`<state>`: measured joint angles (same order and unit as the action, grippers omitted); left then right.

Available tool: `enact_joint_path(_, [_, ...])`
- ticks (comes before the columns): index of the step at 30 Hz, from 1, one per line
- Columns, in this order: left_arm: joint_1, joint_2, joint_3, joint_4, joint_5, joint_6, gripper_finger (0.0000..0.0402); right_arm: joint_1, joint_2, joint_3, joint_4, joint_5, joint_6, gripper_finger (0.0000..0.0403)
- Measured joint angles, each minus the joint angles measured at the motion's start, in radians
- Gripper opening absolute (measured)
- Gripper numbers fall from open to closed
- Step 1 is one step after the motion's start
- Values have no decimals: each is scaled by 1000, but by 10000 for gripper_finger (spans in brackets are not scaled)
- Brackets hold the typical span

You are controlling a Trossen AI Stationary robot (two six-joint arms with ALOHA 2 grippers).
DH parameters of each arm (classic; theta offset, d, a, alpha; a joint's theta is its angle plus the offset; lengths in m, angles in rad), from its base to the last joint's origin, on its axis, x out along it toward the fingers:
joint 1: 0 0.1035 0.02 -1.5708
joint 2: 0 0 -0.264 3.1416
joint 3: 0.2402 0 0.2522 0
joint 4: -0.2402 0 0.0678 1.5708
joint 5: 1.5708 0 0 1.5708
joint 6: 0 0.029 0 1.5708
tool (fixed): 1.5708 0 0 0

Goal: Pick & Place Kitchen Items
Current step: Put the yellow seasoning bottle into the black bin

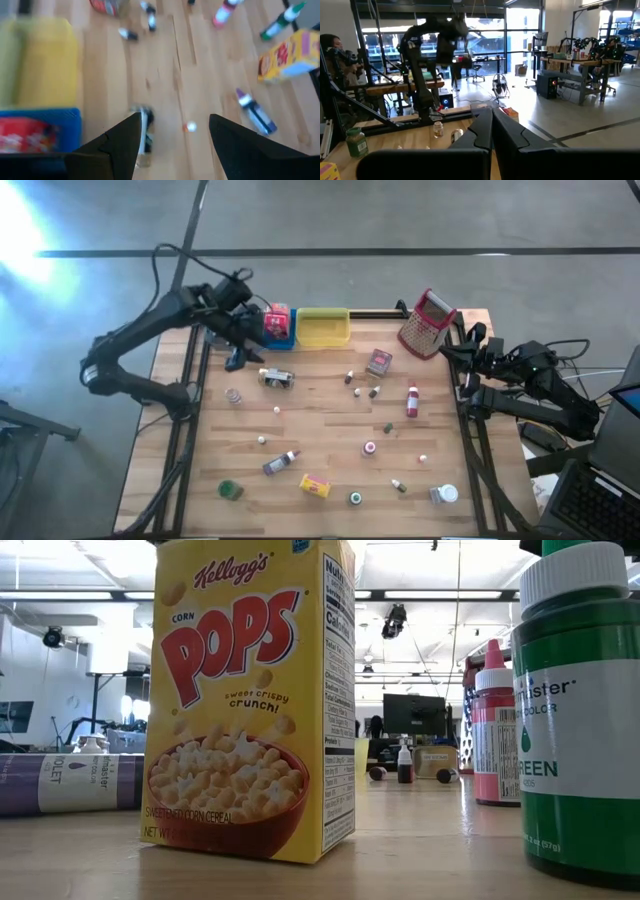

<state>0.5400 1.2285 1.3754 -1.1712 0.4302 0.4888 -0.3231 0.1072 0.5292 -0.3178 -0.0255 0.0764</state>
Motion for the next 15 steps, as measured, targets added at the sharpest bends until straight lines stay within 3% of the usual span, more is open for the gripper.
enact_joint_path(6, [0, -9, -189, 44, -1, 8, 239, 0, 0, 0, 0, 0, -1, 8])
enact_joint_path(15, [1, -9, -334, 178, -31, 79, 239, 0, 0, 0, 0, 0, -1, 8])
